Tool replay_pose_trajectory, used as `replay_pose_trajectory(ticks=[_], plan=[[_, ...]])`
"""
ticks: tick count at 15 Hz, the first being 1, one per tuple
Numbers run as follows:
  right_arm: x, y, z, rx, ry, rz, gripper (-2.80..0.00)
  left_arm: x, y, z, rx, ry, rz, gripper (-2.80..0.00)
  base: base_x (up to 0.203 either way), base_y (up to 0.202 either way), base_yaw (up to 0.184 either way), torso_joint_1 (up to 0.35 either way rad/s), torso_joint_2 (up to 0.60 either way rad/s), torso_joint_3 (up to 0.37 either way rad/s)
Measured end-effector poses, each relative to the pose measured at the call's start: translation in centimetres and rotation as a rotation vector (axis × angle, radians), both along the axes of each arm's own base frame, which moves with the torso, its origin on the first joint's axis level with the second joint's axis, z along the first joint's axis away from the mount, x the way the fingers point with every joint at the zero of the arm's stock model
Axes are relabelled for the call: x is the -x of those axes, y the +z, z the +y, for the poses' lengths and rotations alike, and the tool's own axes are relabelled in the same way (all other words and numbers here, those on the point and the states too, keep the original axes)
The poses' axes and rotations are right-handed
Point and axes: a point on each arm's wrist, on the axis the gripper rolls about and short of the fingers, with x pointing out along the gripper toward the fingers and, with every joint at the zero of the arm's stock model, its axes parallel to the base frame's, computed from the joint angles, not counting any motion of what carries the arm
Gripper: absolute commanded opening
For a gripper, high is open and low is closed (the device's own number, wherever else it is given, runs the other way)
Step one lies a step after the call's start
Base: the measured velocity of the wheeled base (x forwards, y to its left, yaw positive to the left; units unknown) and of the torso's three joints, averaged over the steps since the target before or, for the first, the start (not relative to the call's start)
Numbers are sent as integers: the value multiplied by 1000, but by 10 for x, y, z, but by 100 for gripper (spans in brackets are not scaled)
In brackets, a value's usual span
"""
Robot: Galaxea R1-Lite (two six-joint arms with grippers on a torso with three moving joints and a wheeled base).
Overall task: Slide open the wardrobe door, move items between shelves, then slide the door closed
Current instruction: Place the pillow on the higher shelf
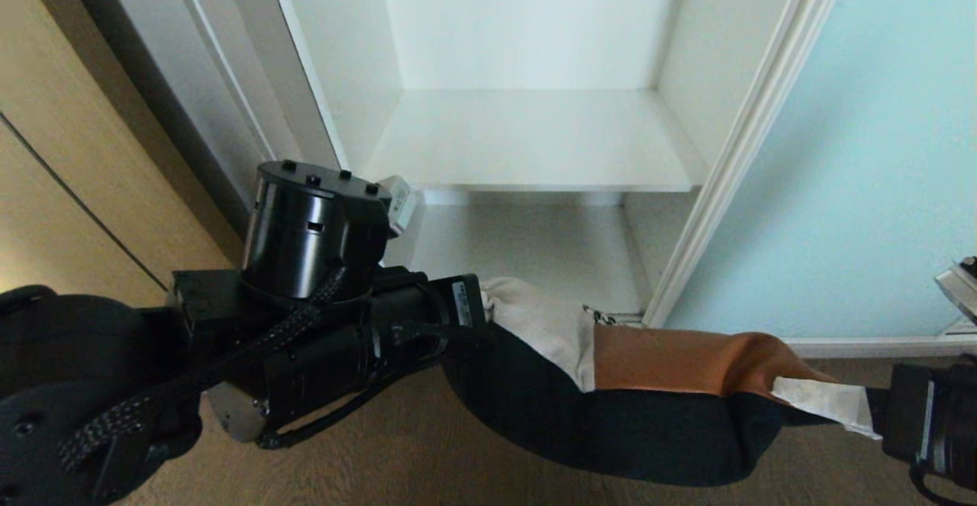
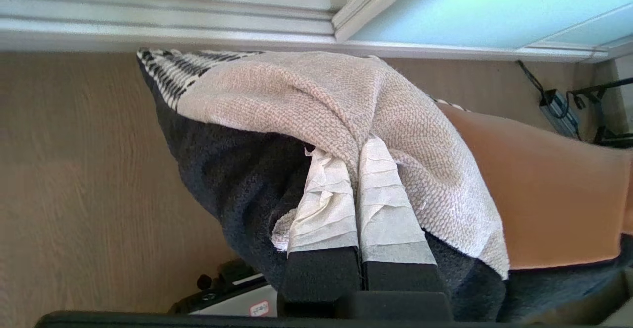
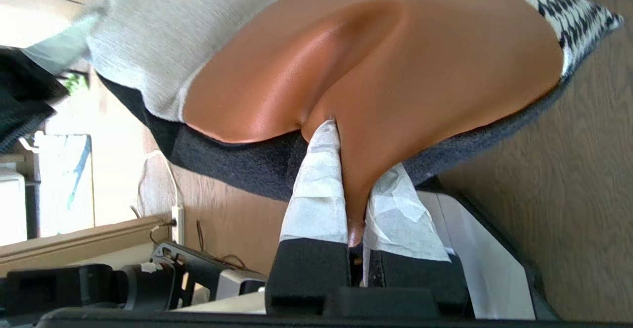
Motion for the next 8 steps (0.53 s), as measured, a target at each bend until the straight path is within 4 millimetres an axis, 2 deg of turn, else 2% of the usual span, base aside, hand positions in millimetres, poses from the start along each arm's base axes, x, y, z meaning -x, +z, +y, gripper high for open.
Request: replay_pose_trajectory(ticks=[8], plan=[[-1, -1, 0, -1, -2, 8, -280, 0, -1, 0, 3, -1, 0, -280, 0, 0, 0, 0, 3, 203]])
